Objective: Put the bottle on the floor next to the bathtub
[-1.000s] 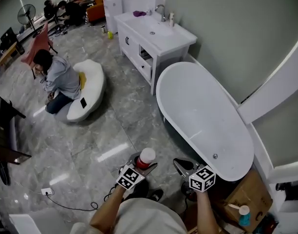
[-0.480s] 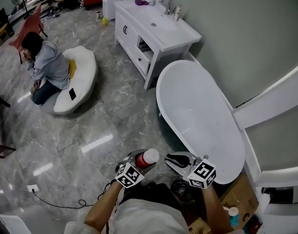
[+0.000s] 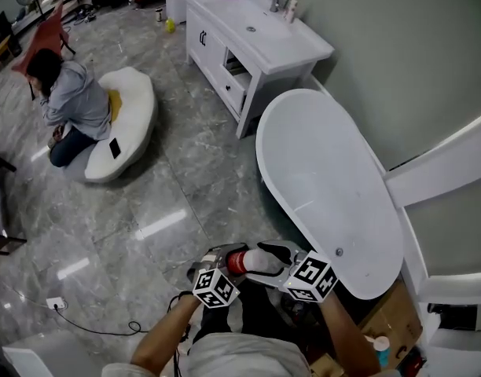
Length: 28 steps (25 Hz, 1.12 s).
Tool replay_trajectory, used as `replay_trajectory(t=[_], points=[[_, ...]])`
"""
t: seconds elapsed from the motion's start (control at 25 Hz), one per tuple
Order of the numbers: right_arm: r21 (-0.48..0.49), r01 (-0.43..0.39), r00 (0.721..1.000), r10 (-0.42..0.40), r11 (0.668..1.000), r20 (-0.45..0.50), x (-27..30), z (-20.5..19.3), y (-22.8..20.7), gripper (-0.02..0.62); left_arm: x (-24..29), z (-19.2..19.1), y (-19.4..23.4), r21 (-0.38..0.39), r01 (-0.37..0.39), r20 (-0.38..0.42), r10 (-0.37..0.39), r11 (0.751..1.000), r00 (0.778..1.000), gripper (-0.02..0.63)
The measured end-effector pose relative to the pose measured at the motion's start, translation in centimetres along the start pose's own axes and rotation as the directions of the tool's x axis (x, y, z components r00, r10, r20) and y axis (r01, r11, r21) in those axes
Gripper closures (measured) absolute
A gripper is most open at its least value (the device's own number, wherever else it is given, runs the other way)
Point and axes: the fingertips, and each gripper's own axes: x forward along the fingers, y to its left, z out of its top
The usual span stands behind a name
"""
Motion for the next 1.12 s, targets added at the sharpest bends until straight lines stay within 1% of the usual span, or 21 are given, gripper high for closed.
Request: replay_trajectory(t=[0.12,0.24,0.4,0.52,0.64,0.8,0.88,1.0,1.04,1.12], points=[[0.012,0.025,0.995,-0.024,1.0,-0.094,1.8,-2.2,-1.7,0.288,1.7,0.0,0.5,0.032,-0.013,-0.014,0.014,0.999,1.0,0.276],[-0.014,0.075,0.981,-0.076,0.997,-0.177,2.6,-3.9,-3.8,0.293,3.2,-0.1,1.1,0.044,-0.028,-0.024,0.029,0.999,0.999,0.276],[-0.02,0.084,0.974,-0.087,0.996,-0.207,3.2,-4.9,-5.6,0.302,4.9,-0.6,1.8,0.047,-0.043,-0.023,0.044,0.998,0.999,0.276],[-0.015,0.084,0.971,-0.085,0.996,-0.223,3.8,-5.6,-6.8,0.302,6.2,-1.5,2.1,0.028,-0.04,-0.02,0.041,0.999,0.999,0.27],[-0.019,0.081,0.961,-0.083,0.997,-0.264,4.9,-6.7,-8.0,0.304,6.9,-3.0,2.1,-0.02,-0.026,-0.036,0.025,0.999,0.999,0.27],[-0.063,0.109,0.934,-0.124,0.992,-0.334,6.6,-9.7,-11.2,0.304,7.1,-6.2,2.5,-0.121,-0.041,-0.077,0.032,0.992,0.996,0.27],[-0.124,0.134,0.91,-0.172,0.983,-0.379,7.4,-12.0,-13.4,0.304,6.9,-7.6,3.0,-0.184,-0.065,-0.092,0.049,0.981,0.995,0.272],[-0.257,0.17,0.853,-0.272,0.951,-0.444,8.6,-16.0,-17.3,0.304,7.0,-10.0,3.9,-0.279,-0.106,-0.104,0.08,0.955,0.991,0.272],[-0.277,0.181,0.838,-0.296,0.944,-0.459,8.9,-17.2,-18.6,0.304,7.0,-10.7,4.2,-0.31,-0.121,-0.107,0.092,0.943,0.99,0.272],[-0.273,0.214,0.815,-0.326,0.938,-0.479,9.7,-19.6,-21.1,0.304,7.1,-11.8,4.9,-0.367,-0.153,-0.112,0.12,0.917,0.986,0.272]])
